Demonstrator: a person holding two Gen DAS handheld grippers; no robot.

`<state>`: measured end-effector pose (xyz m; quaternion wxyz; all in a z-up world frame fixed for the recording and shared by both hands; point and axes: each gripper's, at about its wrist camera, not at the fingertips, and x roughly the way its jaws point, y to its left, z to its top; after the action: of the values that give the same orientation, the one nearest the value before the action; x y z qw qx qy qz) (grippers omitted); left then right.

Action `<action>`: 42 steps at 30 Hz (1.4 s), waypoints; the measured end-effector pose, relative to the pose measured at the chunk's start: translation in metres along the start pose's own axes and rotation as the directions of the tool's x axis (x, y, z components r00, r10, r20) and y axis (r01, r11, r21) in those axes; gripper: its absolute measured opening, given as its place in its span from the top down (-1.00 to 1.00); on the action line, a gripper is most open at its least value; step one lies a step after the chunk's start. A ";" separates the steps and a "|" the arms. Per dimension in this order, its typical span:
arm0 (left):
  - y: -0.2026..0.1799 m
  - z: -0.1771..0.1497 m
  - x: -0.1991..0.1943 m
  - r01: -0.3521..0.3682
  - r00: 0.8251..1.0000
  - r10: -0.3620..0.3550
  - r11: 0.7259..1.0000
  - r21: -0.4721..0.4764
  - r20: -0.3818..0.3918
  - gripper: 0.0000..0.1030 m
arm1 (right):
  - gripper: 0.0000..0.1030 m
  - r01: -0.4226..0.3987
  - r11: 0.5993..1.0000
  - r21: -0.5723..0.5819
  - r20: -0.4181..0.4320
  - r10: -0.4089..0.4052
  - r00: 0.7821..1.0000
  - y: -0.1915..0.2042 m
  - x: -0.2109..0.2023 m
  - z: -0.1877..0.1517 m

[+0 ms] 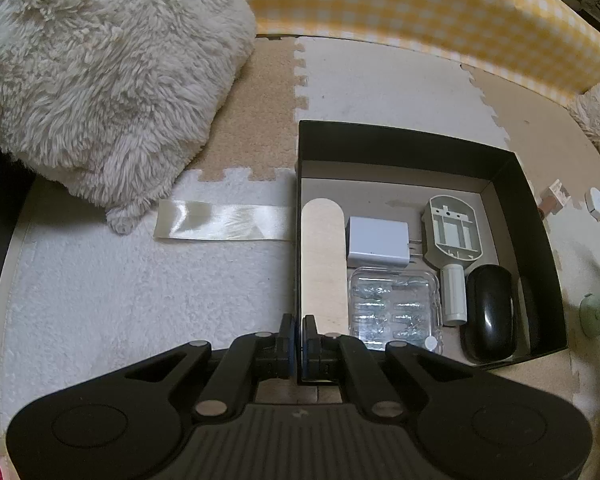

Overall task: Organize rigid objects
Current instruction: 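Move the right tool to the nail polish bottle and grasp it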

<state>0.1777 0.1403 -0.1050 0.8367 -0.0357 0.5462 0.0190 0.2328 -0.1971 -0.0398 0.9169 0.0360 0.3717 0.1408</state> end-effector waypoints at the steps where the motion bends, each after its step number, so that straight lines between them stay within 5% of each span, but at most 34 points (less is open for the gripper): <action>1: 0.000 0.000 0.000 0.000 1.000 0.000 1.000 0.001 0.000 0.95 | -1.00 0.017 1.000 0.018 -0.009 -0.016 1.000 -0.008 0.004 -0.003; 4: 0.000 0.000 0.000 -0.003 1.000 0.003 1.000 0.004 -0.001 0.95 | -0.98 0.008 0.993 0.117 -0.066 0.000 0.998 -0.030 0.019 -0.013; 8: 0.000 0.000 0.000 -0.004 1.000 0.004 1.000 0.004 -0.002 0.95 | -0.27 -0.032 0.967 0.254 -0.160 0.074 0.984 -0.041 0.047 -0.026; 15: -0.001 -0.001 0.001 -0.005 1.000 0.005 1.000 0.006 -0.005 0.95 | -0.11 -0.003 0.922 0.388 -0.199 0.087 0.976 -0.028 0.095 -0.041; 26: 0.000 -0.001 0.003 -0.003 1.000 0.003 1.000 0.003 -0.012 0.95 | 0.30 0.160 0.945 0.285 -0.159 -0.117 0.980 -0.012 0.124 -0.047; 34: 0.000 -0.001 0.003 -0.003 1.000 0.003 1.000 0.004 -0.012 0.95 | 0.60 0.077 0.989 0.126 -0.226 -0.047 0.973 -0.010 0.111 -0.053; 39: 0.000 -0.001 0.003 -0.004 1.000 0.004 1.000 0.004 -0.012 0.95 | 0.67 -0.032 0.996 -0.080 -0.353 0.001 0.936 0.006 0.094 -0.062; 42: -0.001 -0.001 0.003 -0.006 1.000 0.006 1.000 0.005 -0.013 0.95 | 0.67 -0.068 0.993 -0.097 -0.403 0.023 0.915 0.008 0.083 -0.071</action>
<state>0.1779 0.1396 -0.1081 0.8332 -0.0320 0.5517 0.0197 0.2385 -0.1683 -0.1449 0.8182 -0.0352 0.5427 0.1866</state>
